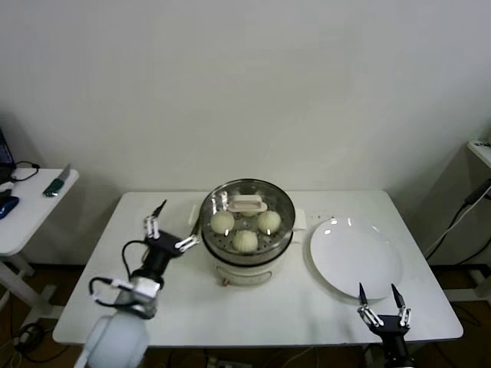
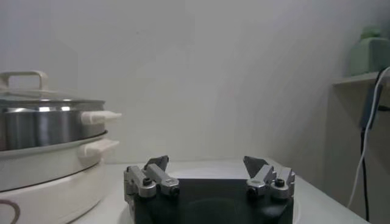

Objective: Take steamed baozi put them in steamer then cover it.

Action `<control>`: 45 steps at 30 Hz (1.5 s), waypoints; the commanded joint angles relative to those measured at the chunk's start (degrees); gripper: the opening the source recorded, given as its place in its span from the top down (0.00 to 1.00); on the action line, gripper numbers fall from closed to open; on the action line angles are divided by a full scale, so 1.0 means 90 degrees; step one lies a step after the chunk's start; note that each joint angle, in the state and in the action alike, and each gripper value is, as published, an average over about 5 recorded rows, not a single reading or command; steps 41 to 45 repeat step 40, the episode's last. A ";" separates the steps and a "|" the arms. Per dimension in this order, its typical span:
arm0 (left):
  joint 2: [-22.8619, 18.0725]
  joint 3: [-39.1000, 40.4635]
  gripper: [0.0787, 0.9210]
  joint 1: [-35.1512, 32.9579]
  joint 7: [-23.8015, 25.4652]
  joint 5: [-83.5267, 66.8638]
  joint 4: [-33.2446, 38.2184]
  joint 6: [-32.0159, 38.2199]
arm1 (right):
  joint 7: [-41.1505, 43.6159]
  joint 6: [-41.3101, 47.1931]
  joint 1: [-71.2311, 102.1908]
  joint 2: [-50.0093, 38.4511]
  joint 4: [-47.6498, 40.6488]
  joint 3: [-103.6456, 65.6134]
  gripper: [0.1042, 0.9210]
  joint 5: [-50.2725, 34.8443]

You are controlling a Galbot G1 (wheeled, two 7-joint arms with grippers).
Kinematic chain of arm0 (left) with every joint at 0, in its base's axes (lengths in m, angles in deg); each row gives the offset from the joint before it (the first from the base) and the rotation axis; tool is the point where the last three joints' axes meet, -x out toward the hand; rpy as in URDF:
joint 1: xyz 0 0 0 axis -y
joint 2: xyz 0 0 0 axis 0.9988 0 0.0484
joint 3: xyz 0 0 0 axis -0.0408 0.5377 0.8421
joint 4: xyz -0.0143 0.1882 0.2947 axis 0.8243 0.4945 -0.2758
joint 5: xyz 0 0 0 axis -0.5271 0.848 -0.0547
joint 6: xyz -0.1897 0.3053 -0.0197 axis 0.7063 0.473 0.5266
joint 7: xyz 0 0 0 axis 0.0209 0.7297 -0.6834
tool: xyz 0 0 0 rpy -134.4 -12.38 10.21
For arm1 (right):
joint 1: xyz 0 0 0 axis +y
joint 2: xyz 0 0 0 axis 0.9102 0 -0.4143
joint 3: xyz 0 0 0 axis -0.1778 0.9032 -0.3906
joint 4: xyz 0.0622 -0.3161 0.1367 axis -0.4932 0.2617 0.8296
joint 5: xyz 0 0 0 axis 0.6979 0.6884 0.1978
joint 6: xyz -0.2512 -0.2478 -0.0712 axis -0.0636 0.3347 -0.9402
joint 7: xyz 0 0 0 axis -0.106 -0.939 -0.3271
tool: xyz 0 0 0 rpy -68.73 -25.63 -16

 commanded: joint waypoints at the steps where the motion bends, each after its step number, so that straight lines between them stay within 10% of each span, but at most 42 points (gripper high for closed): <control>1: -0.0006 -0.1561 0.12 -0.1530 -0.0102 -0.2655 -0.1371 0.2156 | -0.0045 -0.0020 0.0026 -0.0006 0.0008 0.0001 0.12 0.0100; 19: -0.0909 -0.0743 0.12 -0.1830 -0.0105 -0.1926 -0.2547 0.3324 | 0.0069 -0.0099 0.0041 -0.0074 -0.0253 0.0066 0.12 -0.0107; 45: -0.1000 -0.0577 0.12 -0.1820 -0.0062 -0.1860 -0.2370 0.3315 | 0.0076 -0.0125 0.0020 -0.0097 -0.0295 0.0102 0.12 -0.0124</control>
